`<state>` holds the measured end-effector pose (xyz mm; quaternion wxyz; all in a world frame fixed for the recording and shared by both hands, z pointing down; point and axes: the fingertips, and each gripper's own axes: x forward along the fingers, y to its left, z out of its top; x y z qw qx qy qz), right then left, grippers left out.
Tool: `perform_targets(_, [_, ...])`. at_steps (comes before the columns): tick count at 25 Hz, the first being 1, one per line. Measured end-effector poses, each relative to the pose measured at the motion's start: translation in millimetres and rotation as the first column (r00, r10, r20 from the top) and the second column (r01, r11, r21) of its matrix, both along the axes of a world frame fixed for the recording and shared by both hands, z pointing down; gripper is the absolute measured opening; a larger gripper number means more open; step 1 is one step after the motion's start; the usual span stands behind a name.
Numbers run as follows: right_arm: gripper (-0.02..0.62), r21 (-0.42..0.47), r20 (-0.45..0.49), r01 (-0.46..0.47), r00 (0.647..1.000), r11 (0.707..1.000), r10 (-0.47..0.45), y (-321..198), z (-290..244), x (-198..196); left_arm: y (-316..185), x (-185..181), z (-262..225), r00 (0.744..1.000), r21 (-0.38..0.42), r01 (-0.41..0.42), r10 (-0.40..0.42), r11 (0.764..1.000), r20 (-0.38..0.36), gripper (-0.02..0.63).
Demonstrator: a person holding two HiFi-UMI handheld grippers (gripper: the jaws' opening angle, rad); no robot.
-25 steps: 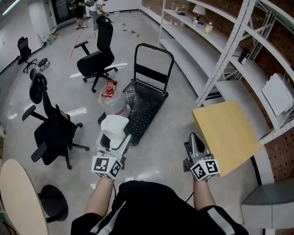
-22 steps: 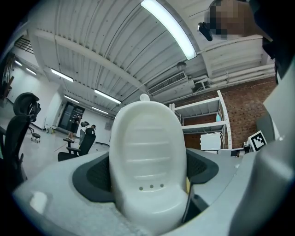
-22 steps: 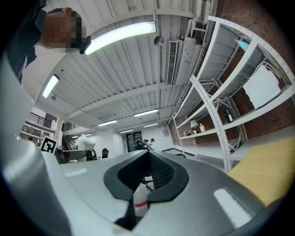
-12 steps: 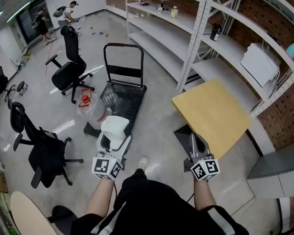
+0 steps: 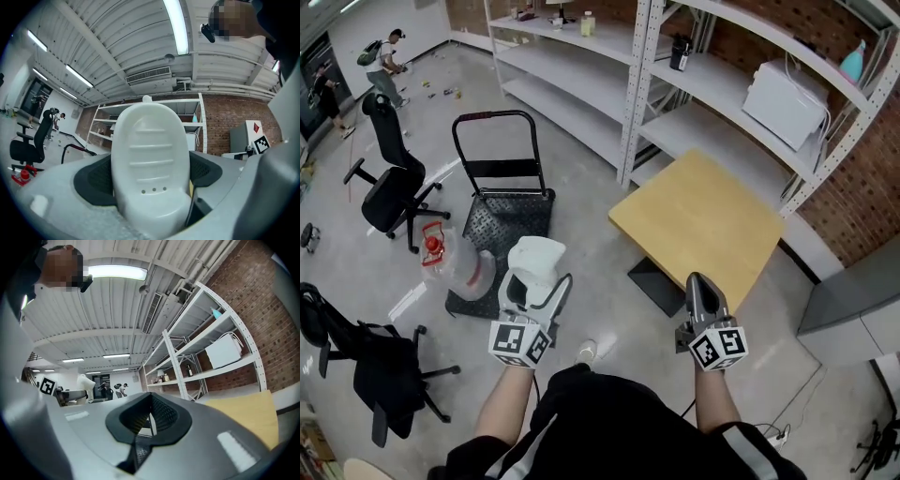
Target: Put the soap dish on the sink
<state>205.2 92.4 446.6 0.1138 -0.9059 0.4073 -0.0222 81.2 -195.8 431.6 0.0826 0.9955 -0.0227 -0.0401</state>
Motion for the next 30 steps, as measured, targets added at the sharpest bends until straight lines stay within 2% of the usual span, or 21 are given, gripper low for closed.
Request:
perform_targets(4, [0.005, -0.017, -0.021, -0.078, 0.997, 0.997, 0.078, 9, -6, 22, 6, 50, -8, 0.996, 0.009, -0.092, 0.092, 0.996, -0.010, 0.453])
perform_targets(10, [0.005, -0.011, -0.022, -0.197, 0.980, 0.980, 0.197, 29, -10, 49, 16, 109, -20, 0.976, 0.036, -0.216, 0.217, 0.976, -0.026, 0.453])
perform_targets(18, [0.005, -0.002, 0.000, -0.325, 0.946, 0.946, 0.325, 39, -11, 74, 20, 169, -10, 0.941, 0.020, -0.337, 0.337, 0.941, -0.011, 0.453])
perform_targets(23, [0.005, -0.028, -0.017, -0.389, 0.921, 0.921, 0.389, 39, -11, 87, 20, 200, -6, 0.922, 0.009, -0.388, 0.388, 0.922, -0.015, 0.453])
perform_targets(30, [0.005, -0.070, 0.007, -0.476, 0.878, 0.876, 0.478, 61, 3, 89, 55, 233, 14, 0.874, -0.011, -0.485, 0.485, 0.874, 0.018, 0.453])
